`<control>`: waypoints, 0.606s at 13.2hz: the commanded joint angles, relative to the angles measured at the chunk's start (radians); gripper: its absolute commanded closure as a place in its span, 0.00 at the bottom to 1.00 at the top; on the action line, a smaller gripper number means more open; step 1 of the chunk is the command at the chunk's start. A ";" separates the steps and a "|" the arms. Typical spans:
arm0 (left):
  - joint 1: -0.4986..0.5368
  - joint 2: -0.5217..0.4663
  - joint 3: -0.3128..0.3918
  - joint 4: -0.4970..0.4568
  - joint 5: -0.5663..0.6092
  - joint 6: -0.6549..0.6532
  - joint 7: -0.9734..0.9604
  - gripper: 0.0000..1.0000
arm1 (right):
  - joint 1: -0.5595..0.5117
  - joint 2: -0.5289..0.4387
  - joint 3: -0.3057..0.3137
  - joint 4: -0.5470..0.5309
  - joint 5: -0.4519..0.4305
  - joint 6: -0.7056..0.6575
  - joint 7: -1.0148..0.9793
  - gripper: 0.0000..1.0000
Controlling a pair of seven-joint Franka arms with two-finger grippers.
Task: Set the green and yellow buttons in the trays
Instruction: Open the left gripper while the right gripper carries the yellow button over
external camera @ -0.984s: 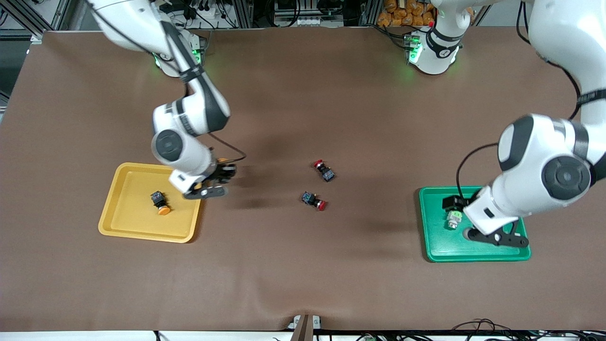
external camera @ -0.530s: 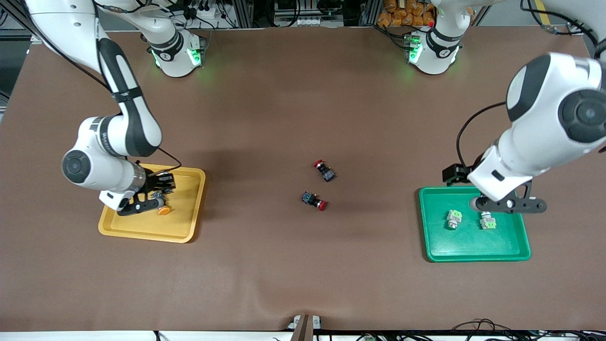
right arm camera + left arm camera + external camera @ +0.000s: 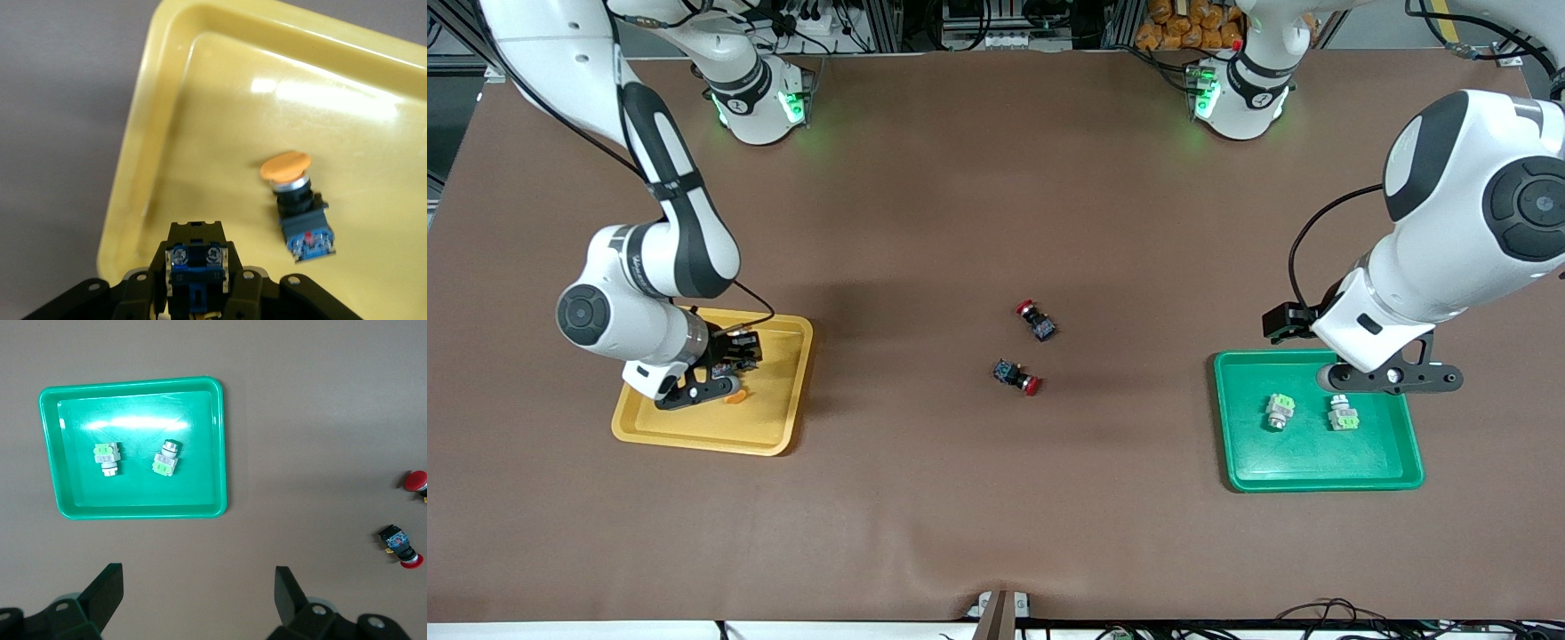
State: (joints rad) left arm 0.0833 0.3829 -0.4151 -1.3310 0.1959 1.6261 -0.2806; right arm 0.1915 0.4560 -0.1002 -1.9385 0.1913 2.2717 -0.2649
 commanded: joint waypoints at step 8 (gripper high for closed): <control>0.007 -0.007 0.001 -0.004 -0.012 -0.005 -0.008 0.00 | -0.014 0.139 0.013 -0.005 -0.006 0.150 -0.025 1.00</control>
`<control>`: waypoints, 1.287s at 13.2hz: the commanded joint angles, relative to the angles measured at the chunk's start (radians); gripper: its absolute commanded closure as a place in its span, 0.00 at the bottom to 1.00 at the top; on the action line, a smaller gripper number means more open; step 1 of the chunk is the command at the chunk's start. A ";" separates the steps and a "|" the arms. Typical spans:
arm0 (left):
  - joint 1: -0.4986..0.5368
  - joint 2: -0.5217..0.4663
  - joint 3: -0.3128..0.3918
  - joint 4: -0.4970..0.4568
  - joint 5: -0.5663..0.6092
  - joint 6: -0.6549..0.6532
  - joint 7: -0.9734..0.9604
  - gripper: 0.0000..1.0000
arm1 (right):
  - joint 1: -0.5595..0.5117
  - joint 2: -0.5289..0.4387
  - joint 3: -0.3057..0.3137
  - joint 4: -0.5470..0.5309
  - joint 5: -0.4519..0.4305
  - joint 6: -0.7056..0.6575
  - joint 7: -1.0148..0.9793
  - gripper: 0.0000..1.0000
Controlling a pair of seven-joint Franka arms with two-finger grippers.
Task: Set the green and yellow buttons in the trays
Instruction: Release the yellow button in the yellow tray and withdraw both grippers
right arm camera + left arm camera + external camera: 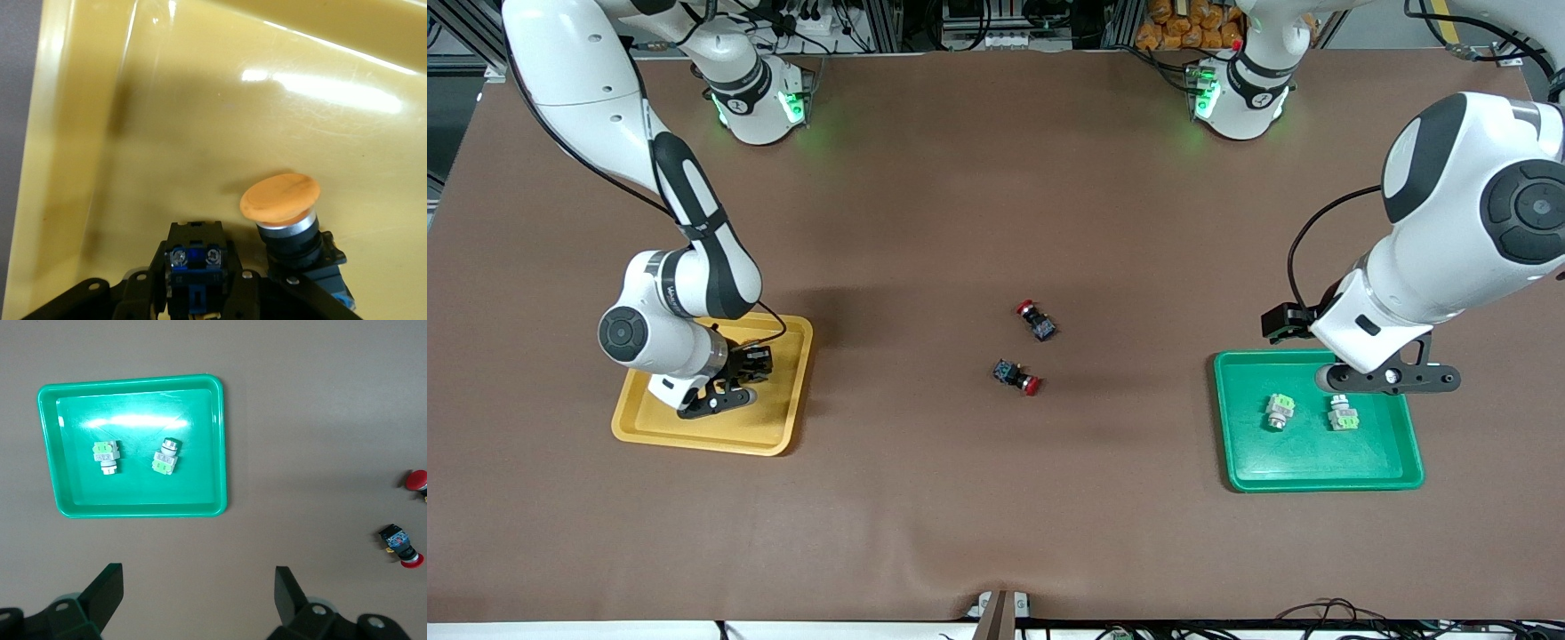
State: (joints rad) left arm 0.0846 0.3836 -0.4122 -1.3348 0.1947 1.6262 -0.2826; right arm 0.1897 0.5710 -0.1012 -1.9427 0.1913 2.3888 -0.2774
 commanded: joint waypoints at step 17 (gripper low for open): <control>-0.204 -0.330 0.535 -0.144 -0.176 -0.040 0.350 0.00 | -0.032 -0.243 0.006 0.244 -0.021 -0.553 0.078 0.00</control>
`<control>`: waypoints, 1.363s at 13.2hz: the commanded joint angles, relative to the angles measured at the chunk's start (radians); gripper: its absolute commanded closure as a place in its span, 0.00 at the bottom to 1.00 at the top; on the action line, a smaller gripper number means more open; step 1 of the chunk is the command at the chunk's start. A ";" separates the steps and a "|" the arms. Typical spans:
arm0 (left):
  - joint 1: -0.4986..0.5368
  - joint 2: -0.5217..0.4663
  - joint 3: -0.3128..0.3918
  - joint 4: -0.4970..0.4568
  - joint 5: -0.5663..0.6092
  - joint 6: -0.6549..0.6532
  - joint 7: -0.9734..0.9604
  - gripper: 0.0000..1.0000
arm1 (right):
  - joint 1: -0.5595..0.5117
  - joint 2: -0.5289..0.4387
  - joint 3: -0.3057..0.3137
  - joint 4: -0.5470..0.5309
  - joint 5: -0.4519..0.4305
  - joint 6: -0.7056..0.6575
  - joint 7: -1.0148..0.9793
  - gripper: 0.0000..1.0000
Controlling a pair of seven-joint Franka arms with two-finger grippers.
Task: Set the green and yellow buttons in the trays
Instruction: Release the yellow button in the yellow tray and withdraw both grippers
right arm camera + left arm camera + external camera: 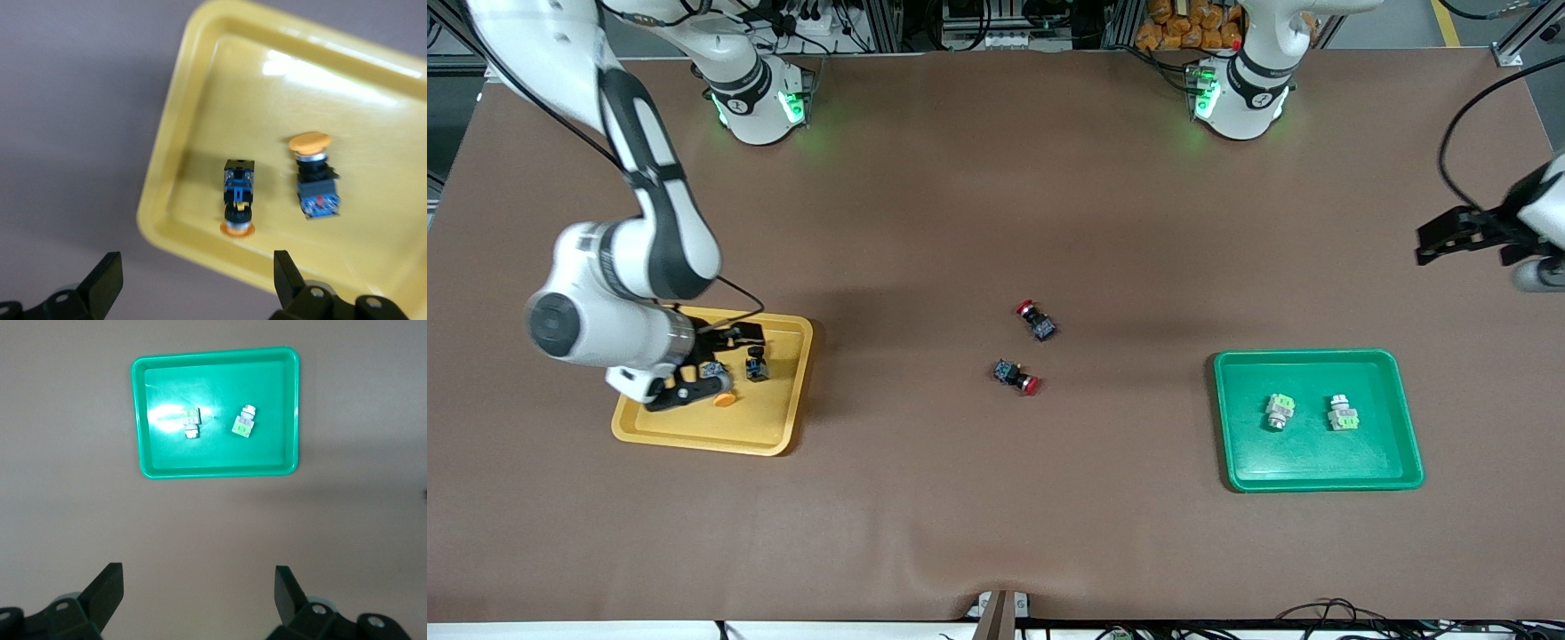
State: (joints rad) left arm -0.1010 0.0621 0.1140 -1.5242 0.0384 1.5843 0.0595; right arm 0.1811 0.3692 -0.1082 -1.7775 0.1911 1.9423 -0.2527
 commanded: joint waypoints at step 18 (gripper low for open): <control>-0.031 -0.082 -0.008 0.018 -0.028 -0.053 -0.007 0.00 | -0.183 -0.090 0.024 0.443 -0.144 -0.490 -0.165 0.00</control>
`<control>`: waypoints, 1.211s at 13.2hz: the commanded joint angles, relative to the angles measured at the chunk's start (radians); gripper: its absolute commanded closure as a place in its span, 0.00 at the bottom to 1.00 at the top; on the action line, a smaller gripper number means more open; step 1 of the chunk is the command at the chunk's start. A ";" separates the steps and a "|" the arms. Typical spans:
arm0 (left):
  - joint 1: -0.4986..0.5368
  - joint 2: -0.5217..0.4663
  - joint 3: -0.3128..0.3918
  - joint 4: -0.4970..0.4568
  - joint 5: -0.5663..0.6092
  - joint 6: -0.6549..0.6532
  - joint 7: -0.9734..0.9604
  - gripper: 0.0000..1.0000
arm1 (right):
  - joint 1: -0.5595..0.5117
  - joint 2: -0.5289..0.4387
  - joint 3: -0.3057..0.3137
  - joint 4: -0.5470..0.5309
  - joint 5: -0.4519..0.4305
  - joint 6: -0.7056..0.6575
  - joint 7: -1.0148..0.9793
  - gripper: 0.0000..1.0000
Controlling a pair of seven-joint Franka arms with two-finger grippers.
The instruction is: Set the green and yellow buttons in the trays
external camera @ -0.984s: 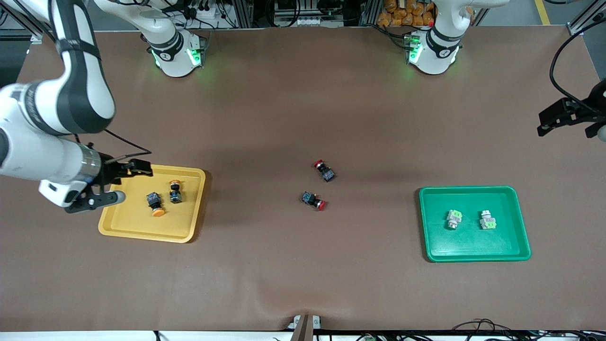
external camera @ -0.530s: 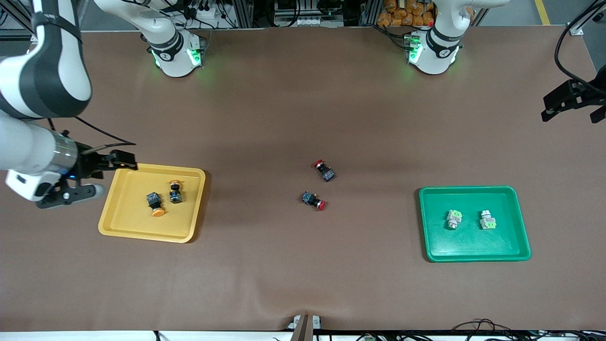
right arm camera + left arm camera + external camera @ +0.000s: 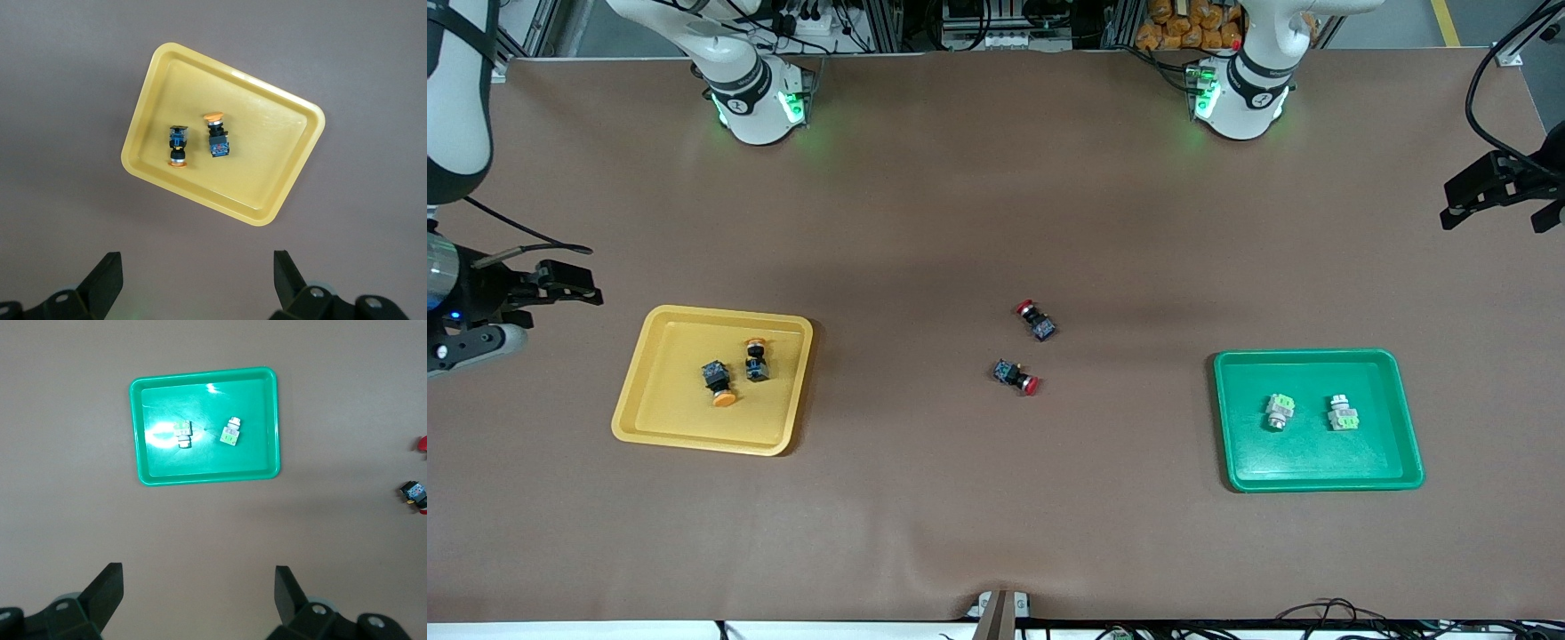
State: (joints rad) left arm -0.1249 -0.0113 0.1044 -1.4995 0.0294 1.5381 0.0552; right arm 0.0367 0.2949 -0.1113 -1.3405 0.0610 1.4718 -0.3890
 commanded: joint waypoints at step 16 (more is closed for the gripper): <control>-0.009 0.004 0.000 -0.005 -0.020 -0.010 0.011 0.00 | -0.113 -0.181 0.214 -0.061 -0.044 -0.100 0.205 0.00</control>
State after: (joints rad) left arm -0.1314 -0.0022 0.1037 -1.5054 0.0292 1.5380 0.0557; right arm -0.0737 0.2013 0.0975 -1.3415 0.0363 1.3793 -0.2039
